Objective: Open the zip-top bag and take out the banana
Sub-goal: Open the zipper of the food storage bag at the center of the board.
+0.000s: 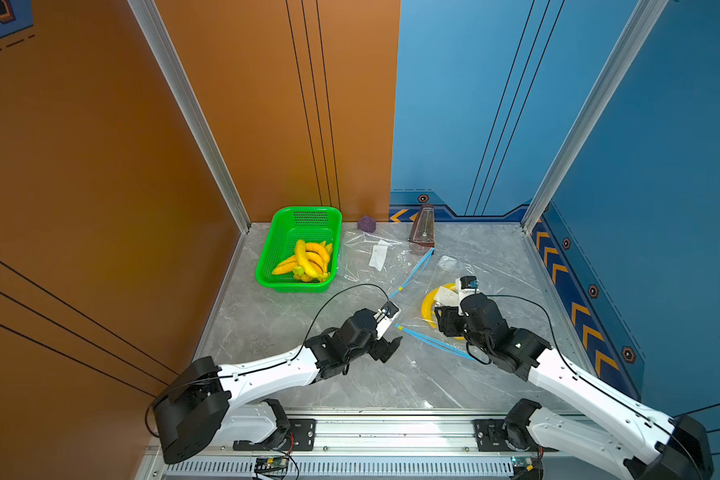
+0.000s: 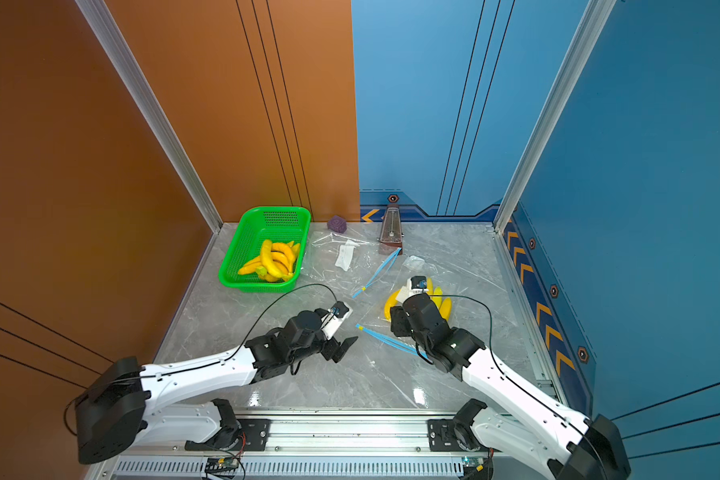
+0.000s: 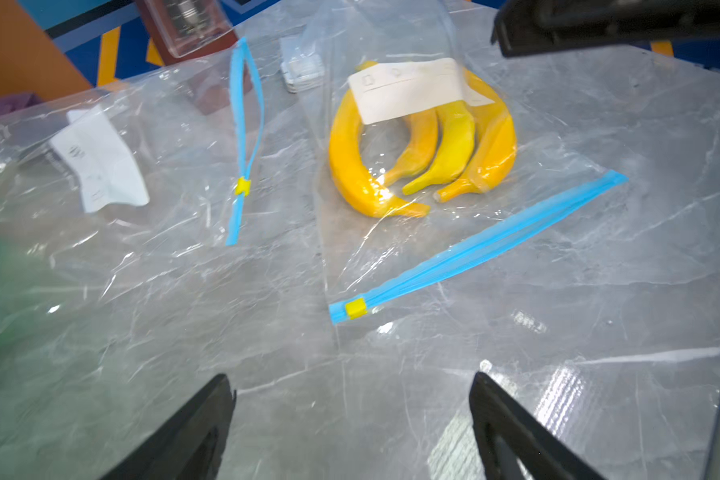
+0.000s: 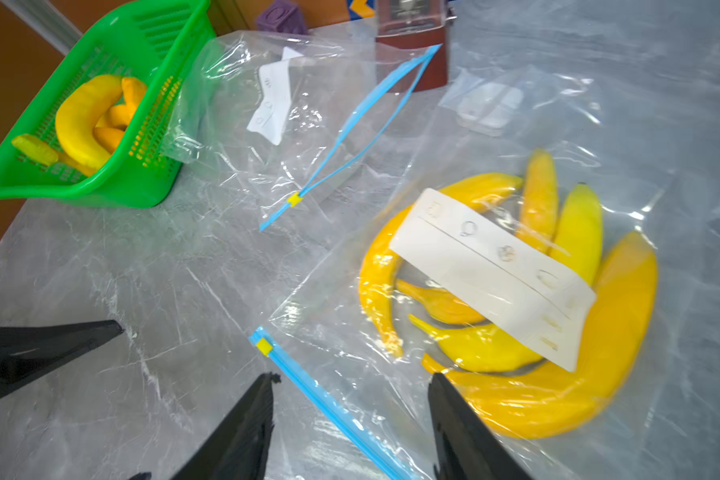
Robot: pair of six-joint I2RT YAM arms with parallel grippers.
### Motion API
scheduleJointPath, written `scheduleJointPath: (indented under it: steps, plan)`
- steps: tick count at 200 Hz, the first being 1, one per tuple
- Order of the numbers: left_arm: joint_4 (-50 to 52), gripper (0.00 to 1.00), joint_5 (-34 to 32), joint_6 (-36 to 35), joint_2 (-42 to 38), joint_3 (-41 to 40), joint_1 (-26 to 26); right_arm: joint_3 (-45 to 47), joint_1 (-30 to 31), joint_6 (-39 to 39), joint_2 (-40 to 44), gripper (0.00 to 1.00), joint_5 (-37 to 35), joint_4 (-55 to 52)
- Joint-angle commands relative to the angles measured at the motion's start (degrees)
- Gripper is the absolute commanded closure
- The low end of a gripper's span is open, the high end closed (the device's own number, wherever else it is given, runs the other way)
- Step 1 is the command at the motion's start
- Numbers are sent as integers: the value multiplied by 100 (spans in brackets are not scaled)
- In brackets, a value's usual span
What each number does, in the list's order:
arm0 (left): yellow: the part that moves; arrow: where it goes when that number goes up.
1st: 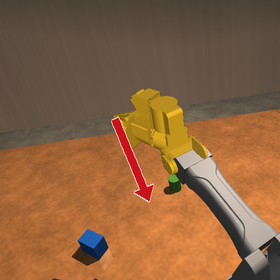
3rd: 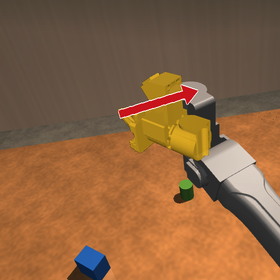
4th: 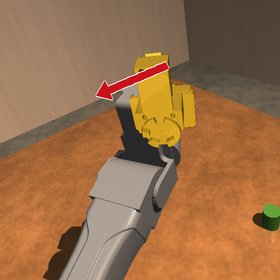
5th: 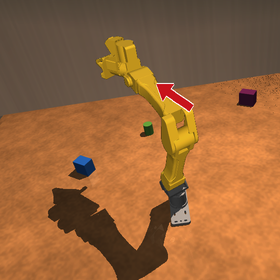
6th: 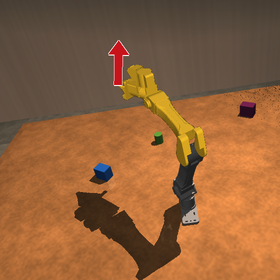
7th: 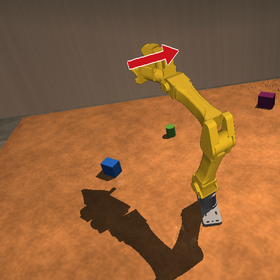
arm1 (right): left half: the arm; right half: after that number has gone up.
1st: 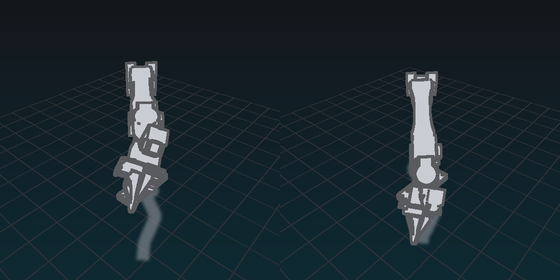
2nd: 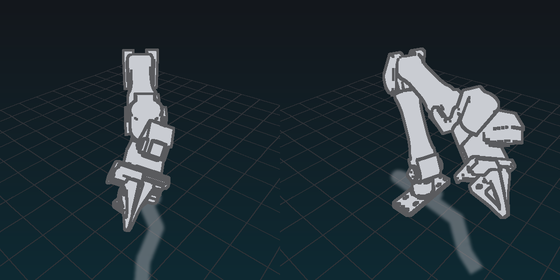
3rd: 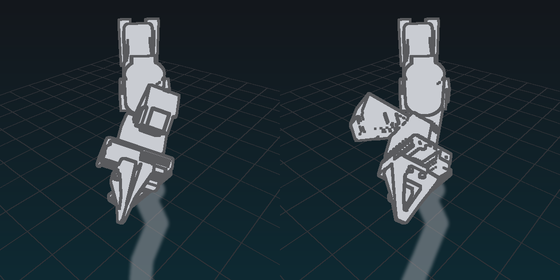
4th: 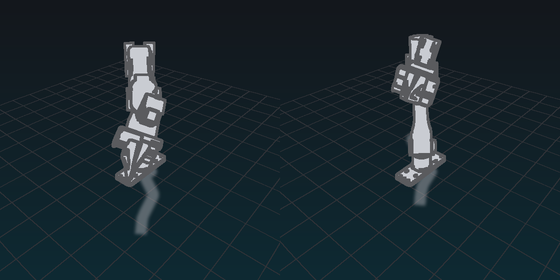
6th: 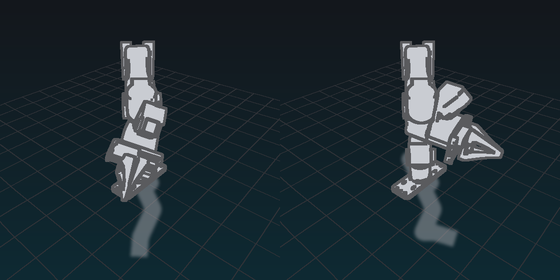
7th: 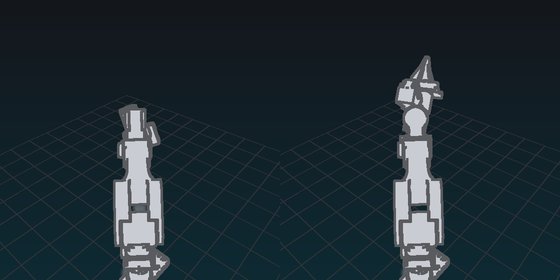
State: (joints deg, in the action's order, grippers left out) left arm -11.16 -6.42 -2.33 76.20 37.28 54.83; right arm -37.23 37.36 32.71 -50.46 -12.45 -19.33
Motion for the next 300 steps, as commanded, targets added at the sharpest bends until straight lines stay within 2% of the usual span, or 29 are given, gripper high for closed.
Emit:
scheduleJointPath:
  steps: [1,26,45,92,94,101,127,181,230,262,279,300]
  plan:
    - [-478,10,274,-1263,817,512,243,488,-301,583,836,39,-139,-384]
    - [-466,9,-79,-1684,1724,1115,383,835,-582,640,1667,39,-49,-758]
    - [-469,10,-90,-1918,2165,1414,446,1070,-740,639,2104,39,21,-934]
    - [-462,13,-529,-2262,2784,1878,558,1352,-1000,675,2502,38,288,-1038]
    - [-461,16,-548,-2265,2796,1903,556,1364,-1009,675,2500,38,298,-1033]
    - [-458,20,-614,-2272,2853,1958,555,1377,-1027,672,2489,38,340,-1029]
    - [-466,28,-815,-2263,2981,2081,554,1399,-1064,659,2455,38,428,-1020]
    - [-458,50,-706,-2199,3077,2141,555,1487,-1073,641,2424,38,633,-931]
    - [-467,89,-649,-1966,3282,2562,549,1720,-1074,687,2635,40,842,-808]
    - [-469,97,-406,-1492,3204,2694,521,2232,-1041,741,2957,43,1510,-75]
    - [-467,97,-198,-1230,3147,2769,511,2637,-946,927,3046,44,1818,585]
    - [-467,98,-6,-989,3085,2819,518,2976,-622,955,2882,45,1798,1379]
